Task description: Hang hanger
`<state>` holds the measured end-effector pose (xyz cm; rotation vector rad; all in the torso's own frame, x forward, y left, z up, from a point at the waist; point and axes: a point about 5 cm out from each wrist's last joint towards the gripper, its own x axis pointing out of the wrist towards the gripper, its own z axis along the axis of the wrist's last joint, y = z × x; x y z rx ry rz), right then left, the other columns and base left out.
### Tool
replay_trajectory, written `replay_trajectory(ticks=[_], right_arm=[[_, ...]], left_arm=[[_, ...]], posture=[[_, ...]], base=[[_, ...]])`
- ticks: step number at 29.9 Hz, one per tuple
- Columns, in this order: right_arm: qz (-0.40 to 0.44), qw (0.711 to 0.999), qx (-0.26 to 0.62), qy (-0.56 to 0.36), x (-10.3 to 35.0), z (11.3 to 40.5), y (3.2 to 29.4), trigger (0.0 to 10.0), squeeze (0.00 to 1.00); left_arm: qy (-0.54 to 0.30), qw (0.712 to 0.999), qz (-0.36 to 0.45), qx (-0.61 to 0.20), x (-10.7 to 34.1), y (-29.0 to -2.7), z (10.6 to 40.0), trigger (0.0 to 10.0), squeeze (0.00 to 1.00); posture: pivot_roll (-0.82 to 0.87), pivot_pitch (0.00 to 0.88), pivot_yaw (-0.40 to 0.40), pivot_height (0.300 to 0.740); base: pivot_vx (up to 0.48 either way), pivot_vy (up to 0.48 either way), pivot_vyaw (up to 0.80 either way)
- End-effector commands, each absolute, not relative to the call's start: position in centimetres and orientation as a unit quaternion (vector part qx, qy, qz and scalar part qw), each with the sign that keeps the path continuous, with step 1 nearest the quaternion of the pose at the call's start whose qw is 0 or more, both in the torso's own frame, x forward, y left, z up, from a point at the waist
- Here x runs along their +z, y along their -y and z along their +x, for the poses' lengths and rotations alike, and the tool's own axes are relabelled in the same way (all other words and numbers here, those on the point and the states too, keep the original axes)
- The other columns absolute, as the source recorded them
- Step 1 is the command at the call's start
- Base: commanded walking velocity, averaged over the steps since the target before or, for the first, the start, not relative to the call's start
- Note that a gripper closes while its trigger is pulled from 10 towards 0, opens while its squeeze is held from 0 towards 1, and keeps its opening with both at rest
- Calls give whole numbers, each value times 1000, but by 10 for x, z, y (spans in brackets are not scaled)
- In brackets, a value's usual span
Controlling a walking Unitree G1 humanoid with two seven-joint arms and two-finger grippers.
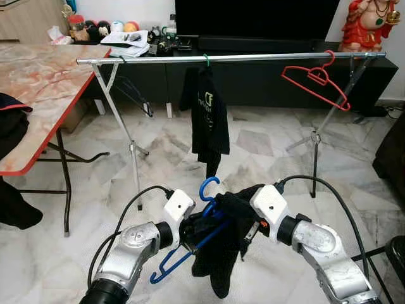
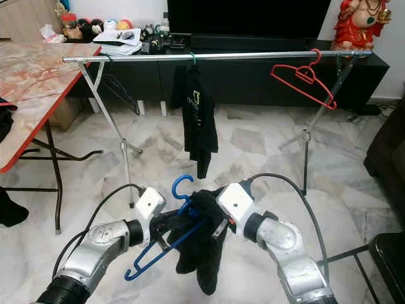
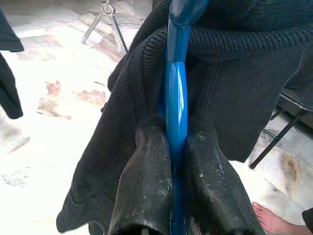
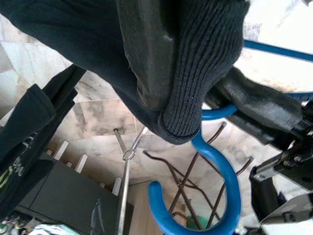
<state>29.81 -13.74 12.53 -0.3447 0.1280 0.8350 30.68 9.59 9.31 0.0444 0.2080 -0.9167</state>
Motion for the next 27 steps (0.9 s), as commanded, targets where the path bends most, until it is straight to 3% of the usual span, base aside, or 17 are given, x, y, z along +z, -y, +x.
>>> replay_trajectory(ticks=[1, 3, 4, 14, 22, 23, 24, 25, 27], right_arm=[[-153, 901, 404, -43, 134, 299, 135, 10000, 0], [-145, 900, 410, -35, 136, 299, 132, 10000, 224], [-137, 899, 414, -27, 138, 299, 130, 10000, 408], [-142, 888, 436, -7, 148, 297, 128, 10000, 525], [-155, 870, 468, 6, 154, 298, 123, 10000, 616], [-155, 870, 468, 6, 155, 299, 123, 10000, 682], [-156, 870, 468, 6, 155, 300, 123, 10000, 682], [-157, 868, 471, 8, 156, 301, 122, 10000, 1000], [-156, 867, 474, 12, 159, 302, 121, 10000, 1000]], left_arm=[[-76, 891, 14, -448, 104, -94, 308, 10000, 0], [-77, 890, 12, -449, 104, -94, 307, 10000, 0], [-79, 888, 11, -454, 103, -93, 307, 10000, 0], [-109, 849, 11, -517, 96, -87, 290, 10000, 0], [-109, 846, 9, -522, 100, -87, 289, 10000, 0], [-109, 845, 9, -523, 100, -87, 289, 10000, 0], [-110, 845, 9, -524, 100, -87, 289, 10000, 0], [-110, 844, 8, -525, 101, -87, 288, 10000, 0], [-110, 843, 7, -527, 101, -88, 287, 10000, 0]], posture=[[2, 107, 11, 740], [1, 107, 10, 740], [3, 108, 11, 740], [1, 110, 11, 740], [0, 111, 11, 740], [-1, 111, 12, 740], [-1, 111, 12, 740], [1, 111, 11, 740], [1, 112, 11, 740]], base=[[0, 0, 0], [0, 0, 0], [0, 0, 0], [0, 0, 0], [0, 0, 0], [0, 0, 0], [0, 0, 0], [0, 0, 0], [0, 0, 0]])
